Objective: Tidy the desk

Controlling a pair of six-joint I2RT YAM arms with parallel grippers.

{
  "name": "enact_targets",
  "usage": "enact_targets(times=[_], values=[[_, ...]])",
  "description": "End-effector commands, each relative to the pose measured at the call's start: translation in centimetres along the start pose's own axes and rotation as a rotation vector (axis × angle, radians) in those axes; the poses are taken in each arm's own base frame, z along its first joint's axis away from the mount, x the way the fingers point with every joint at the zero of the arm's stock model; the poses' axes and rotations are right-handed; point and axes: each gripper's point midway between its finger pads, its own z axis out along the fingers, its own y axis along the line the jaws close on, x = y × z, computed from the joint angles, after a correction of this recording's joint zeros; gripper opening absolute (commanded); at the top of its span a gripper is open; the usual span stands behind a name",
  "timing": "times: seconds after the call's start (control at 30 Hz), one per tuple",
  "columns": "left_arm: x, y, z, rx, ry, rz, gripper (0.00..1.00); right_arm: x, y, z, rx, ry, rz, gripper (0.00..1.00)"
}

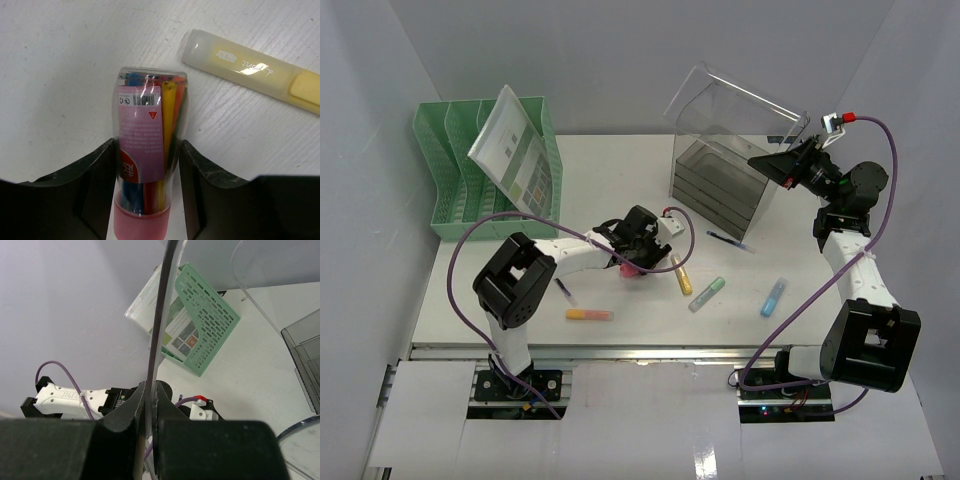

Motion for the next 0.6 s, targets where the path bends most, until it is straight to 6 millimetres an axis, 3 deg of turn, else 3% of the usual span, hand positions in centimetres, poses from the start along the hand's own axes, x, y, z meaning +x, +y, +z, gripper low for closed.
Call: enact_targets(times=[0.0, 0.13, 0.27, 0.43, 0.57], values=[[-2.0, 0.5, -0.6, -0.024, -0.04, -0.007, 0.46, -2.2, 3.8, -0.3, -0.084, -0.078, -0.257, 0.08], [-2.8, 1.3, -1.3, -0.069, -0.065, -0.045, 0.24, -2.1, 4.0, -0.3, -0.088, -0.074, -0.26, 0.08], [-4.8, 3.3, -3.3, -0.125, -0.154, -0.168, 0.05, -2.0, 4.2, -0.4, -0.093, -0.071, -0.269, 0.08], [-10.3, 4.8, -8.2, 0.041, -0.458, -0.563, 0.0, -1.8, 4.5, -0.5, -0.1, -0.069, -0.271, 0.08], [-12.6, 5.1, -11.6, 0.27, -0.632, -0.801, 0.0, -1.6, 4.5, -0.6, -0.103, -0.069, -0.261, 0.08]])
